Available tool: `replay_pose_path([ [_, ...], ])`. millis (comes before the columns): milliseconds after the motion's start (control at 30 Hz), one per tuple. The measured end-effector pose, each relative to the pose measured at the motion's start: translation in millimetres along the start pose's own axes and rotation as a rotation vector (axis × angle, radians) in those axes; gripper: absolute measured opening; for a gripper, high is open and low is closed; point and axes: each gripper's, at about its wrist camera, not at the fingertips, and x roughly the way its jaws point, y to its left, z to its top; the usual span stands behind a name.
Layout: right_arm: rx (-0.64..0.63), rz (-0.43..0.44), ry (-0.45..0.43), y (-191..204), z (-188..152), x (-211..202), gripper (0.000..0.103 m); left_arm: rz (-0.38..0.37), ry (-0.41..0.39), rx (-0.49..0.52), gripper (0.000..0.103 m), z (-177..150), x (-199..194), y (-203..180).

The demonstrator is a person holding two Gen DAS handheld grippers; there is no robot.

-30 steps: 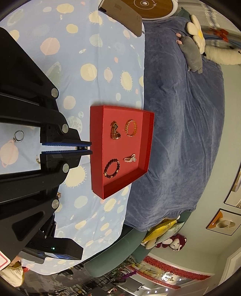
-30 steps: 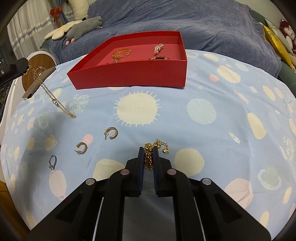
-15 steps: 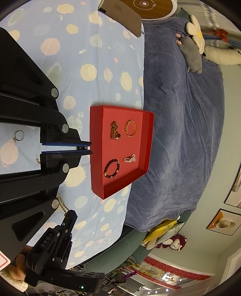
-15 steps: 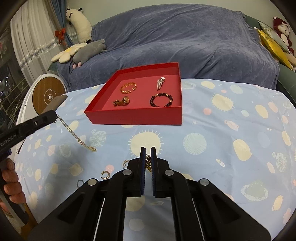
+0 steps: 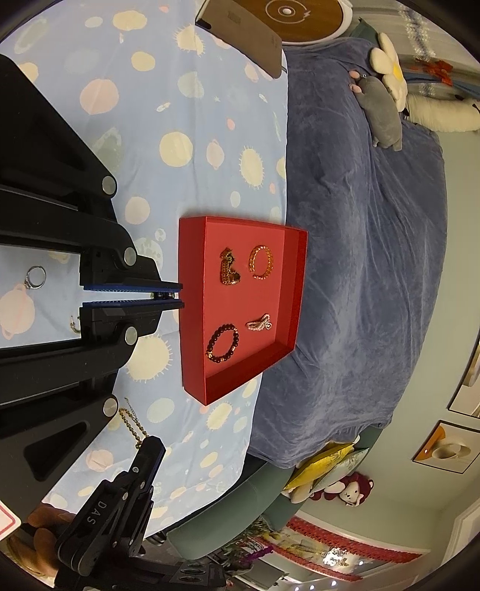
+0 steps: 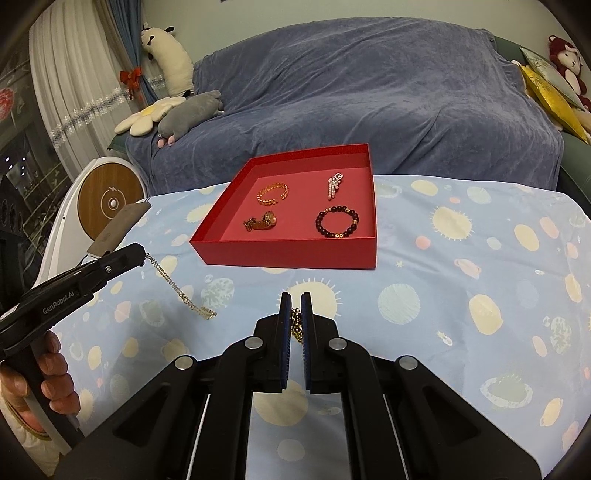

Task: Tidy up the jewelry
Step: 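Carry both gold chains up and over the red box with both tools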

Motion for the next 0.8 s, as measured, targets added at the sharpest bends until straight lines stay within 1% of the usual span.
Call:
replay_pose_path([
  [400,0.005,-0.001,0.021,-1,-6,7,0.004,0.023,0.043,0.001,0.002,-7,16,4],
  [667,0.007,0.016,0.007,2,3,3,0.004,0.022,0.029,-0.007,0.002,0,14,6],
  [800,0.013,0.031,-0.011,4,20,-3,0.004,0.022,0.003,-0.014,0.002,17,7,7],
])
